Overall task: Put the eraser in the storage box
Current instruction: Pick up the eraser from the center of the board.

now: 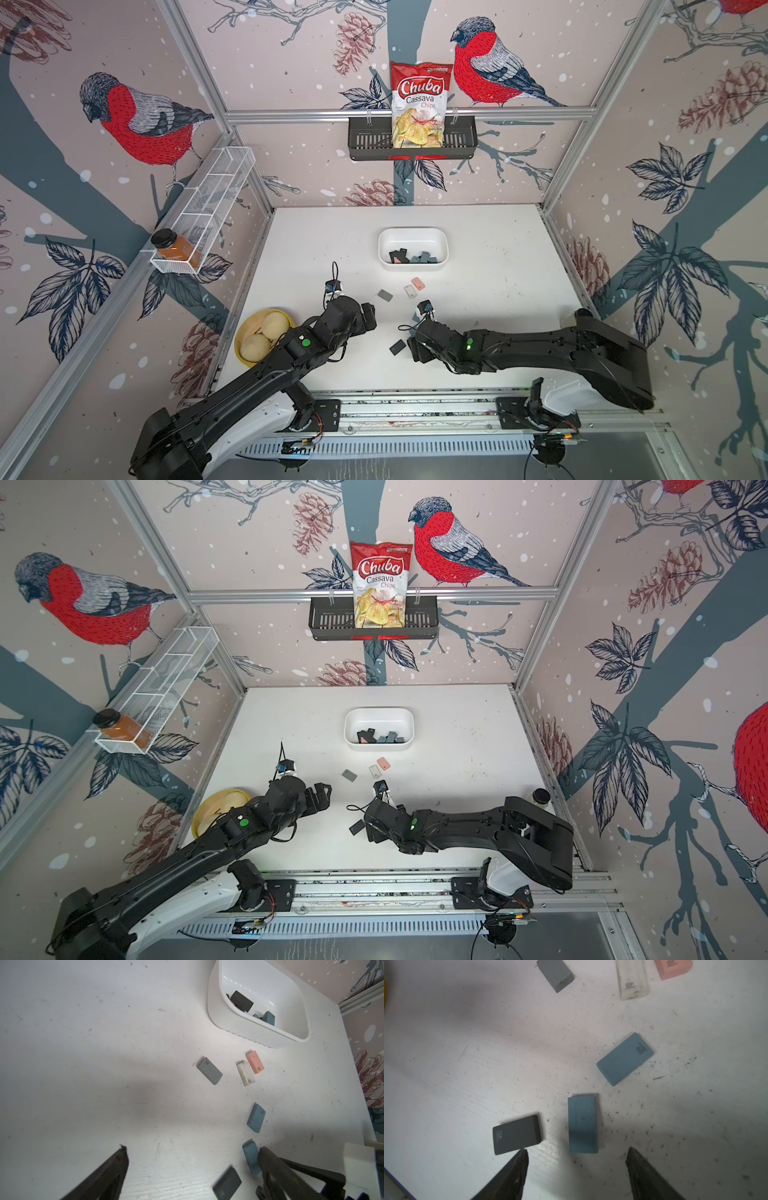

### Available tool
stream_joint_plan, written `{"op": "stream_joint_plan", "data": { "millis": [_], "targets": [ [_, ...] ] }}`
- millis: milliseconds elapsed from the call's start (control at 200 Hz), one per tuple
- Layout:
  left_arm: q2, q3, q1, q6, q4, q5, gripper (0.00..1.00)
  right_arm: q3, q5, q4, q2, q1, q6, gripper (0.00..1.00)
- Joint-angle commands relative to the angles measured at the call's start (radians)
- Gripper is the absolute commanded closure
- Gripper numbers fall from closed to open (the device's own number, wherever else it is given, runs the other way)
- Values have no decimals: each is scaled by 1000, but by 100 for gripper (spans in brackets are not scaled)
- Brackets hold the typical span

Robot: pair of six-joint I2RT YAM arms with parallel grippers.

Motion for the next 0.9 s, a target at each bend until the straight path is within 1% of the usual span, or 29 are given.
{"op": "stream_joint_plan", "data": {
  "millis": [0, 35, 185, 340, 560, 896],
  "targets": [
    [19, 5, -1, -6, -5, -21, 3, 18, 29, 18, 21, 2, 9, 29],
    [21, 2, -1, -8, -3, -23, 3, 19, 30, 22, 28, 1, 8, 31],
    [21, -14, -1, -14, -1, -23, 3, 23, 33, 32, 47, -9, 6, 31],
    [42, -21, -1, -20, -3, -14, 3, 40, 8, 27, 86, -31, 0, 33],
    [54, -19, -1, -25, -2, -21, 3, 54, -2, 25, 115, -35, -8, 38],
    [60, -19, -1, -32, -5, -21, 3, 64, -23, 19, 138, -33, -2, 48]
  ]
}}
